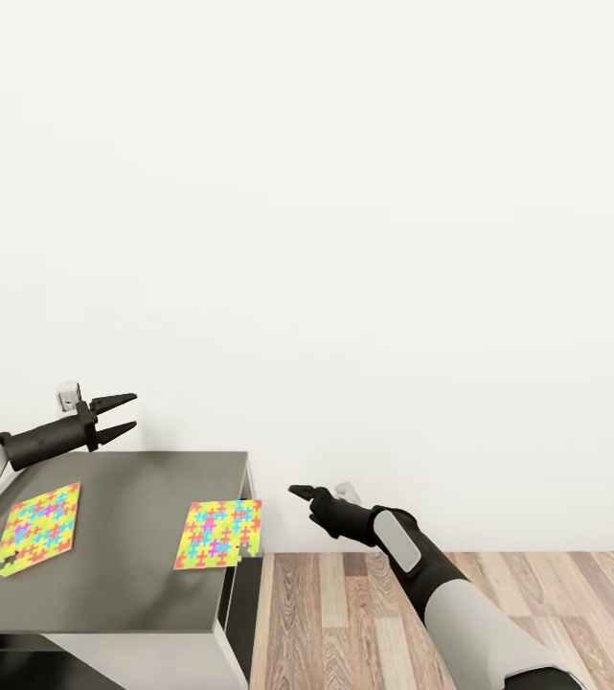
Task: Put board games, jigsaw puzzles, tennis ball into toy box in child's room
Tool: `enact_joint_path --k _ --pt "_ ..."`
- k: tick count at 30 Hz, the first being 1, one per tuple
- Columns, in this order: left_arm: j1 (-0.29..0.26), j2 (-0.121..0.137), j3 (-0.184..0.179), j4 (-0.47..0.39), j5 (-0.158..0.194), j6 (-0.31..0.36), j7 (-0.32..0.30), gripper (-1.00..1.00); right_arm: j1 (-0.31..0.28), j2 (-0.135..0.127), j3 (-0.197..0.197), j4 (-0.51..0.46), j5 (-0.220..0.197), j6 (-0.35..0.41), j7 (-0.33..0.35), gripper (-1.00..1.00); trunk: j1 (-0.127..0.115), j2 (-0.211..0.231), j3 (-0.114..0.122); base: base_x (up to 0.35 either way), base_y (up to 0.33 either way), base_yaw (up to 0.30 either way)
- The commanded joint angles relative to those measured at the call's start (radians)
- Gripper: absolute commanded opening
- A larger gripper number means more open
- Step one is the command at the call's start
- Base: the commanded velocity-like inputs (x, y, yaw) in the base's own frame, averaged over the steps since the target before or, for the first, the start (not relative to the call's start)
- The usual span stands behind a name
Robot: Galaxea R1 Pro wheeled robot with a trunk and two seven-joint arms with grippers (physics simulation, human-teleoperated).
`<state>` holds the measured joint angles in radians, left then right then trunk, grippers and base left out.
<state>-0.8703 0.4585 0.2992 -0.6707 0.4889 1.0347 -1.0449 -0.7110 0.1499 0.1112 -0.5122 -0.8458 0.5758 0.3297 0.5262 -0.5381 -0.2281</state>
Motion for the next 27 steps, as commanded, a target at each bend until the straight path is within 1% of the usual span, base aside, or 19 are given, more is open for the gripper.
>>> enact_joint_path --k 1,9,13,15,16,17,18,19,20,21,22,23,24,26,27 --pt "-0.001 0.000 0.001 0.000 -0.003 0.004 -0.004 1.00 -0.001 0.001 0.002 0.000 0.000 0.002 0.002 1.00 0.004 -0.009 -0.005 0.000 0.000 0.000" --pt "-0.001 0.001 -0.005 -0.003 -0.005 0.007 -0.004 1.00 -0.001 0.008 0.009 0.000 0.007 0.001 0.005 1.00 0.035 -0.065 -0.030 0.000 0.000 0.000" --pt "-0.002 0.004 -0.031 -0.012 -0.006 0.009 -0.003 1.00 -0.001 0.010 0.012 0.000 0.008 0.001 0.006 1.00 0.050 -0.093 -0.043 0.000 0.000 0.000" --pt "-0.002 0.005 -0.049 -0.037 -0.008 0.010 -0.003 1.00 -0.001 0.011 0.012 0.000 0.008 0.001 0.004 1.00 0.058 -0.107 -0.049 0.000 0.000 0.000" --pt "-0.002 0.005 -0.067 -0.062 -0.009 0.011 -0.004 1.00 -0.001 0.011 0.013 0.000 0.009 0.001 0.003 1.00 0.062 -0.114 -0.052 0.000 0.000 0.000" --pt "-0.002 0.005 -0.078 -0.077 -0.008 0.011 -0.004 1.00 -0.001 0.012 0.013 0.000 0.009 0.001 0.003 1.00 0.066 -0.121 -0.055 0.000 0.000 0.000" --pt "-0.002 0.005 -0.100 -0.109 -0.007 0.012 -0.004 1.00 -0.001 0.012 0.013 0.000 0.009 0.001 0.002 1.00 0.069 -0.128 -0.058 0.000 0.000 0.000" --pt "-0.002 0.005 -0.112 -0.124 -0.006 0.012 -0.005 1.00 -0.001 0.012 0.013 0.000 0.009 0.001 0.002 1.00 0.073 -0.135 -0.061 0.000 0.000 0.000" --pt "-0.002 0.005 -0.137 -0.152 -0.005 0.012 -0.005 1.00 -0.001 0.012 0.014 0.000 0.010 0.001 0.002 1.00 0.077 -0.142 -0.064 0.000 0.000 0.000" --pt "-0.002 0.006 -0.149 -0.164 -0.005 0.012 -0.005 1.00 -0.001 0.012 0.014 0.000 0.010 0.001 0.002 1.00 0.081 -0.149 -0.068 0.000 0.000 0.000" --pt "-0.003 0.006 -0.174 -0.181 -0.004 0.012 -0.010 1.00 -0.001 0.013 0.014 0.000 0.010 0.001 0.002 1.00 0.085 -0.156 -0.071 0.000 0.000 0.000" --pt "-0.003 0.006 -0.186 -0.188 -0.004 0.012 -0.014 1.00 -0.001 0.013 0.014 0.000 0.010 0.001 0.002 1.00 0.089 -0.163 -0.074 0.000 0.000 0.000" --pt "-0.003 0.006 -0.210 -0.198 -0.004 0.012 -0.032 1.00 -0.001 0.013 0.014 0.000 0.010 0.001 0.002 1.00 0.092 -0.170 -0.077 0.000 0.000 0.000" --pt "-0.003 0.007 -0.235 -0.205 -0.004 0.012 -0.060 1.00 -0.001 0.013 0.014 0.000 0.010 0.001 0.002 1.00 0.100 -0.184 -0.083 0.000 0.000 0.000" --pt "-0.003 0.008 -0.259 -0.210 -0.006 0.012 -0.098 1.00 -0.001 0.013 0.014 0.000 0.010 0.001 0.002 1.00 0.104 -0.191 -0.086 0.000 0.000 0.000"
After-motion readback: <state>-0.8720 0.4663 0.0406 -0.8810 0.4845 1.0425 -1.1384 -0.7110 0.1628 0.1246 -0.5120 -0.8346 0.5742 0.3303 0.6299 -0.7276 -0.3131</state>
